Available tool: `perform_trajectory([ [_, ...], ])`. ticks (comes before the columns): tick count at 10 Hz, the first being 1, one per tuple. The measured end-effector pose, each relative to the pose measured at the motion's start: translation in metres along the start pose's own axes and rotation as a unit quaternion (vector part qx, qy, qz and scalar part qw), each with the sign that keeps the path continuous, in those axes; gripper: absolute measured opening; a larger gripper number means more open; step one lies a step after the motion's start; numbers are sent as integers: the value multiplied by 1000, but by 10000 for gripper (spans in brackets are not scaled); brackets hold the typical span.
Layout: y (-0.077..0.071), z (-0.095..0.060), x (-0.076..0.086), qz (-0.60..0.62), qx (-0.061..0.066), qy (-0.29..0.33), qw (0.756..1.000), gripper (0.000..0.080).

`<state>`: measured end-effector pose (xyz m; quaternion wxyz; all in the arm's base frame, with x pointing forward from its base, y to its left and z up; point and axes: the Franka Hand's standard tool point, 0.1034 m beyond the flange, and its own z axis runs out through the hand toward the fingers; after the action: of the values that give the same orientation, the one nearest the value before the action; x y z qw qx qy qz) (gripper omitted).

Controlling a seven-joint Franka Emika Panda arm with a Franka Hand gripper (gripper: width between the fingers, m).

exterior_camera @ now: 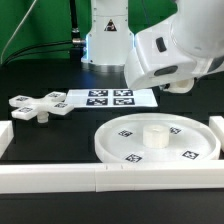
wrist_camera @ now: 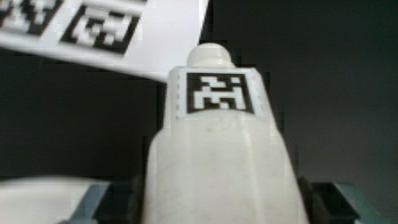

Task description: Assemble round table

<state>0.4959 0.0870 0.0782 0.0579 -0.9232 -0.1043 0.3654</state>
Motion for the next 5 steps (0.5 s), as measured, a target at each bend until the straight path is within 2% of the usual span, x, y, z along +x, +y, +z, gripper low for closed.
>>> perform_trajectory([
  [2, 6, -27, -5, 3, -5, 64, 998, 407],
  [3, 8, -33, -8, 8, -5, 71, 997, 407],
  [4, 10, -38, 3, 8, -12, 121, 993, 407],
  [5, 12, -39, 3, 9, -19, 158, 987, 409],
])
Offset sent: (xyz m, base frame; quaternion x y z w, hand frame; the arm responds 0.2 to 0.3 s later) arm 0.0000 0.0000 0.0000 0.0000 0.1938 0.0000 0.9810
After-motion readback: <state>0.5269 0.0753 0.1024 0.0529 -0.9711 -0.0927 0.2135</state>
